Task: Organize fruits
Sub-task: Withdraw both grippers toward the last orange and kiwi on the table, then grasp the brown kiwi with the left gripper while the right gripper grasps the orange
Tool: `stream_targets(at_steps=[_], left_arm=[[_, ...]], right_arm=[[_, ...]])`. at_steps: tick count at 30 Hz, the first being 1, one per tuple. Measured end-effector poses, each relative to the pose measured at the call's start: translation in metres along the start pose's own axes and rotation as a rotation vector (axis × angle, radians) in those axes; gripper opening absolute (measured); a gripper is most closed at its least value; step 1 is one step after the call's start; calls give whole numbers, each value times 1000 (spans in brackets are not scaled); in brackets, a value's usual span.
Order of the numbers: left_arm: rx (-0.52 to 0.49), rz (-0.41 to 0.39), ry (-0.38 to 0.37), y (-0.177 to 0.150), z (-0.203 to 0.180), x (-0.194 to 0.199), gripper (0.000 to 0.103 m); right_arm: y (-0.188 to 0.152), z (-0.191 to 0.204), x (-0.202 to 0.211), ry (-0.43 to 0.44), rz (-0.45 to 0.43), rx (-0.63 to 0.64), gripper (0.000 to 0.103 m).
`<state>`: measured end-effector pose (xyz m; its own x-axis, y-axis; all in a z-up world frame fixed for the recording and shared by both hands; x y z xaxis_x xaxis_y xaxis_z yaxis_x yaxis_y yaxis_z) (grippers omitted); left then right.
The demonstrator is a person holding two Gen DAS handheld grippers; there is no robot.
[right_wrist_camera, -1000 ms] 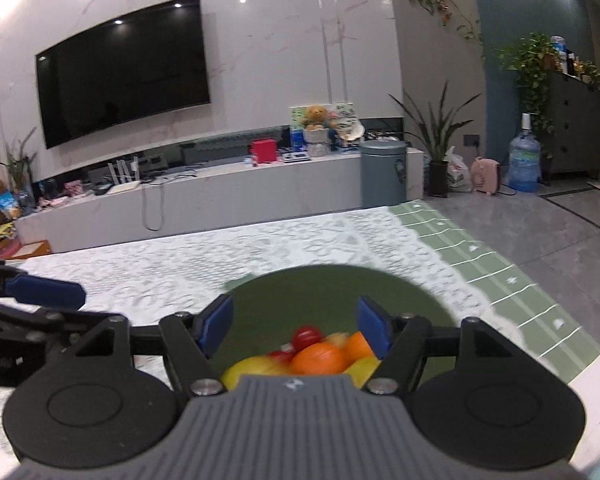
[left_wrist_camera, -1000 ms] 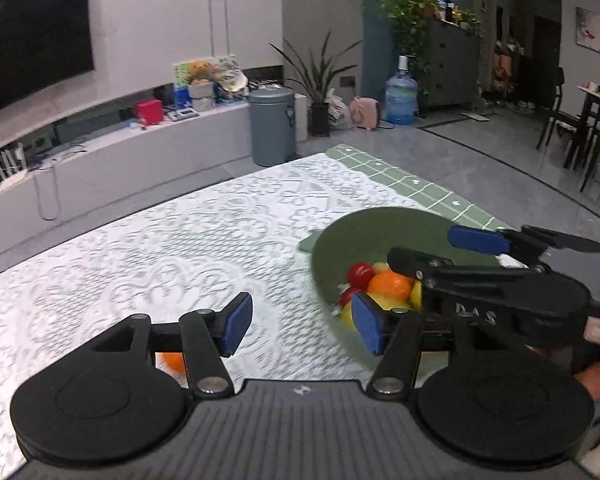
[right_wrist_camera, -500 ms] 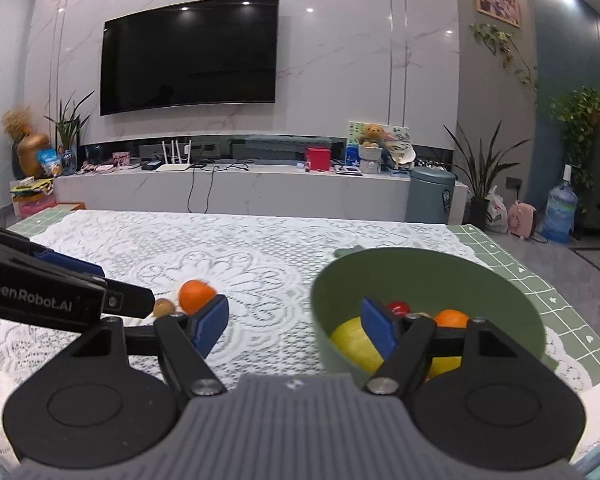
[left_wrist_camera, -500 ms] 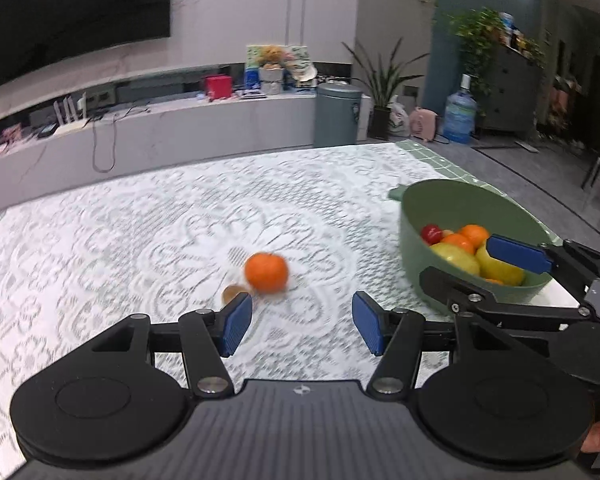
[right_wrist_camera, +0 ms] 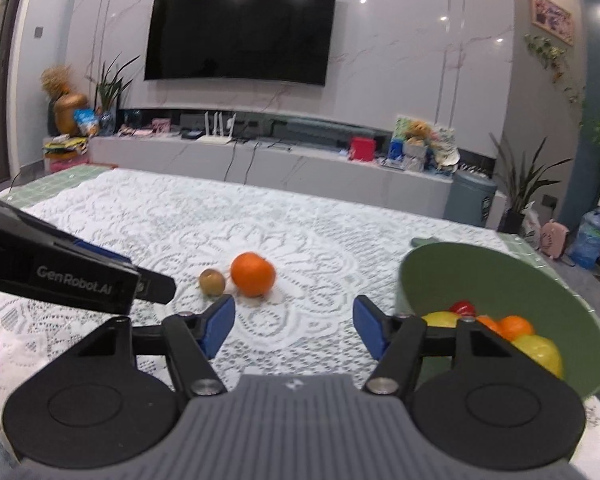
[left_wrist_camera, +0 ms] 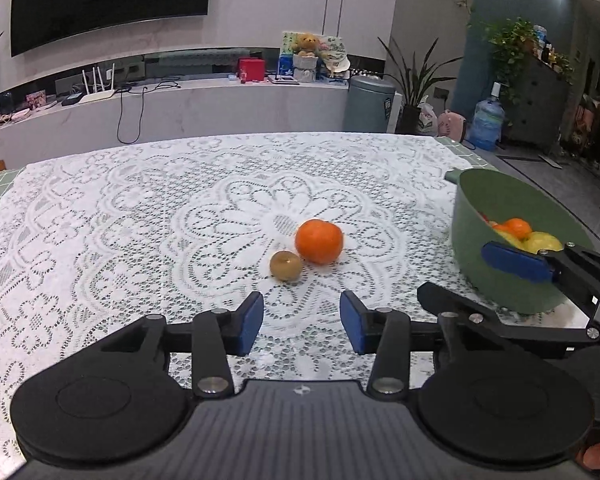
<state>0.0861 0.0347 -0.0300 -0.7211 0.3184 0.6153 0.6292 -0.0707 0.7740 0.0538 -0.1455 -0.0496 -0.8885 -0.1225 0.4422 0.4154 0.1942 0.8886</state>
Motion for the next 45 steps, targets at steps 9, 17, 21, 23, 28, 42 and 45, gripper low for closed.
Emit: stream_targets(at_steps=[9, 17, 21, 23, 28, 42, 45], left_arm=[[17, -32, 25, 2, 8, -16, 49], [43, 29, -30, 15, 23, -43, 53], [38, 46, -40, 18, 25, -57, 53], [34, 54, -41, 19, 26, -64, 53], [4, 71, -51, 20, 23, -78, 53], [11, 62, -69, 23, 27, -80, 32], [25, 49, -57, 26, 31, -72, 32]], right_arm=[[5, 0, -32, 41, 72, -9, 55], [5, 2, -54, 63, 100, 48, 49], [5, -1, -67, 58, 125, 41, 45], [4, -2, -71, 58, 131, 41, 41], [2, 1, -81, 62, 138, 59, 40], [6, 13, -94, 98, 104, 122, 40], [9, 19, -98, 115, 97, 143, 40]])
Point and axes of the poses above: each gripper's, at about its wrist camera, not at the fingertips, and x roughly against the way its jaws point, z to its left, y to its top, the point moved 2 cm from there along -x, roughly the way its jaws point, and after that the axes turned 5 degrees about -y, right-handed, at the moved point
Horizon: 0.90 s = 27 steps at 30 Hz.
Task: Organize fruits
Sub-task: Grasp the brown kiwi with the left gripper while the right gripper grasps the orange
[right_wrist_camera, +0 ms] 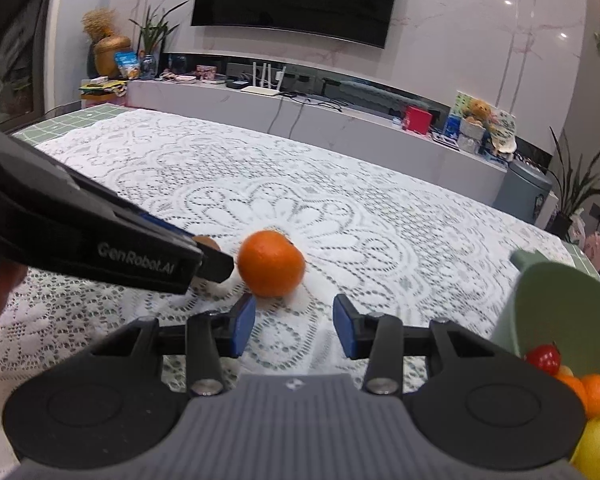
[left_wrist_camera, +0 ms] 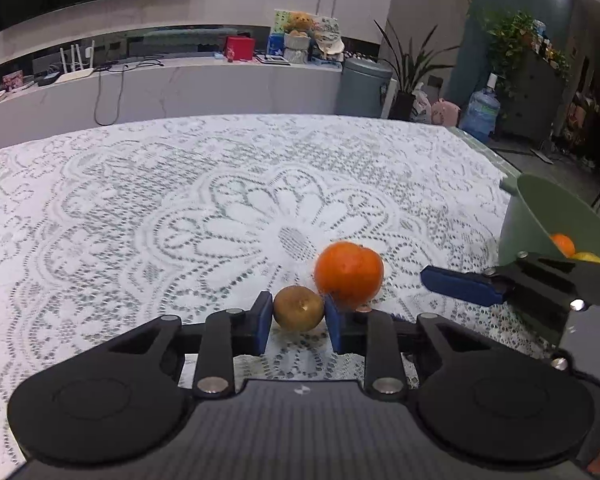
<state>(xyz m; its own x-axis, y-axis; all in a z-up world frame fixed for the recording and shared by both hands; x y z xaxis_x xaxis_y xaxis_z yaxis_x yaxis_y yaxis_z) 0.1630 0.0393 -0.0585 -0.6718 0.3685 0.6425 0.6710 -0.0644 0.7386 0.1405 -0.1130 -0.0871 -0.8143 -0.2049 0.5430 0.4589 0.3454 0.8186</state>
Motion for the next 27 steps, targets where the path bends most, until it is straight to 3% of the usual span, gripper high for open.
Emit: stream_targets(at_steps=[10, 27], left_arm=[[58, -13, 61, 6, 21, 16, 32], [62, -4, 60, 1, 24, 15, 32]], right_arm=[[13, 10, -19, 8, -10, -5, 43], [17, 5, -32, 27, 40, -83, 42]])
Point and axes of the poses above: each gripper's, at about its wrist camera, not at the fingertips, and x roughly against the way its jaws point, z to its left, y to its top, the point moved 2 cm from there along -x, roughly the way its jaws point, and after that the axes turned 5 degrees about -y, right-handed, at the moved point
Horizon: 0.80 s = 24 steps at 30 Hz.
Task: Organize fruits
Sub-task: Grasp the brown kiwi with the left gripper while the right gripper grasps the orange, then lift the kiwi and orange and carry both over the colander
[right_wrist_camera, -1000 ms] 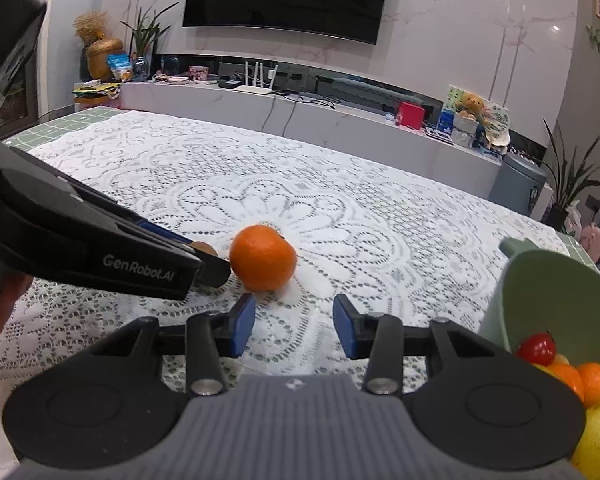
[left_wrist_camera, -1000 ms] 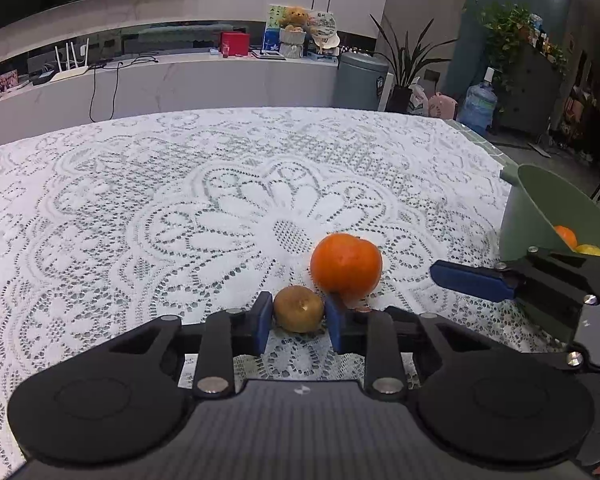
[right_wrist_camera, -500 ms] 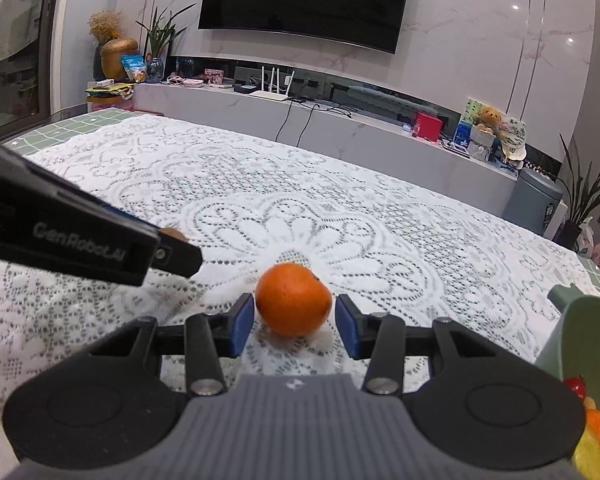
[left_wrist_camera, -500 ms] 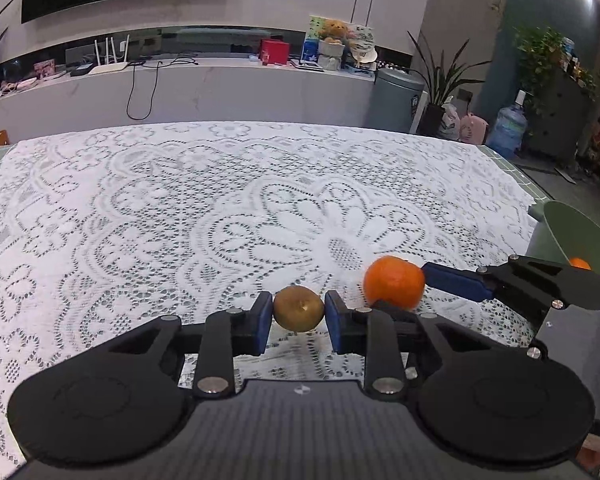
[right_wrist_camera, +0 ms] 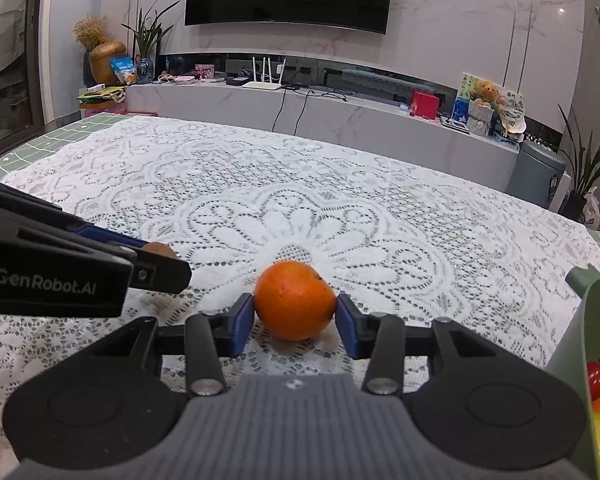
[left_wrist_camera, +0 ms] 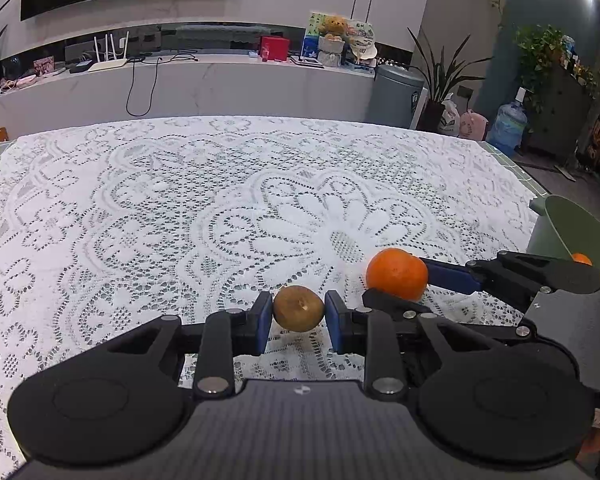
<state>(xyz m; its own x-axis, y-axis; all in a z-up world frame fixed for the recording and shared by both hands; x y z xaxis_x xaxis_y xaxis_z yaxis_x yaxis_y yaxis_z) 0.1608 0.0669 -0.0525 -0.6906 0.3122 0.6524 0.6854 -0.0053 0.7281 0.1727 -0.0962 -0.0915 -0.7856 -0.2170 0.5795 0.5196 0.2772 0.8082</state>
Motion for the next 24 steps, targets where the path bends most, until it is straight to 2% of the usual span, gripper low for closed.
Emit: stream_targets(at_steps=[11, 24], left_arm=[[-31, -10, 5, -2, -12, 15, 32], [-27, -42, -21, 2, -40, 51, 32]], right_arm=[[5, -12, 39, -20, -32, -5, 41], [11, -39, 113, -57, -111, -42, 41]])
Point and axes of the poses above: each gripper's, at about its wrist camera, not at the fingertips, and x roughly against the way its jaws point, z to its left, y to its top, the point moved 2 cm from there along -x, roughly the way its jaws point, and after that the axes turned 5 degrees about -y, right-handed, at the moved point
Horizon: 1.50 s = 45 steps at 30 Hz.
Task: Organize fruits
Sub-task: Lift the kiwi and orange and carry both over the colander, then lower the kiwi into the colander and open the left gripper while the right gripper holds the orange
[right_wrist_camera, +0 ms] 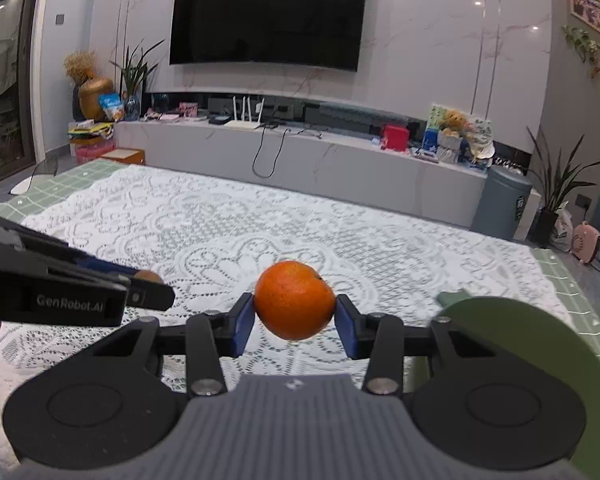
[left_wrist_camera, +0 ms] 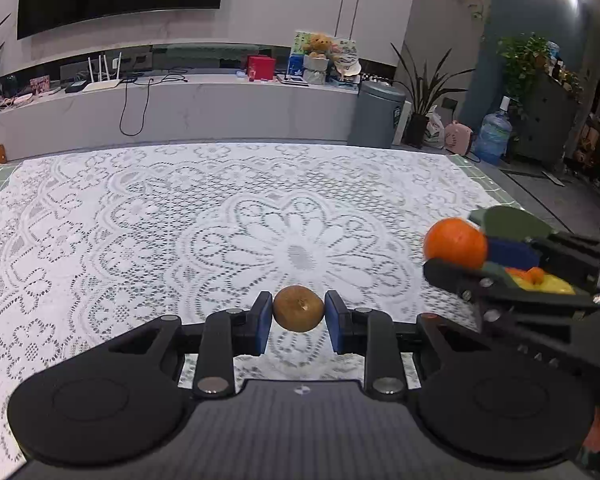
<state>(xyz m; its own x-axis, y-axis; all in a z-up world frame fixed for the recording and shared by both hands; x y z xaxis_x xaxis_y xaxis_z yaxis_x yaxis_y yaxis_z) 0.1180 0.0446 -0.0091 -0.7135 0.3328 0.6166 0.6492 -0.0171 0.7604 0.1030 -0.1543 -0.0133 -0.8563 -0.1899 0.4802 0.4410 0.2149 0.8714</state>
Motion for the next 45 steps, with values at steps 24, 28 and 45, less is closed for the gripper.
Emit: stream_targets(at_steps=[24, 28, 45], left_arm=[[-229, 4, -185, 26, -140, -7, 32], [-242, 44, -232, 29, -162, -20, 32], [-296, 293, -261, 29, -202, -99, 32]], right_arm=[[-7, -117, 93, -176, 8, -143, 41], [-12, -134, 92, -202, 67, -165, 41], [-43, -177, 75, -224, 192, -285, 41]])
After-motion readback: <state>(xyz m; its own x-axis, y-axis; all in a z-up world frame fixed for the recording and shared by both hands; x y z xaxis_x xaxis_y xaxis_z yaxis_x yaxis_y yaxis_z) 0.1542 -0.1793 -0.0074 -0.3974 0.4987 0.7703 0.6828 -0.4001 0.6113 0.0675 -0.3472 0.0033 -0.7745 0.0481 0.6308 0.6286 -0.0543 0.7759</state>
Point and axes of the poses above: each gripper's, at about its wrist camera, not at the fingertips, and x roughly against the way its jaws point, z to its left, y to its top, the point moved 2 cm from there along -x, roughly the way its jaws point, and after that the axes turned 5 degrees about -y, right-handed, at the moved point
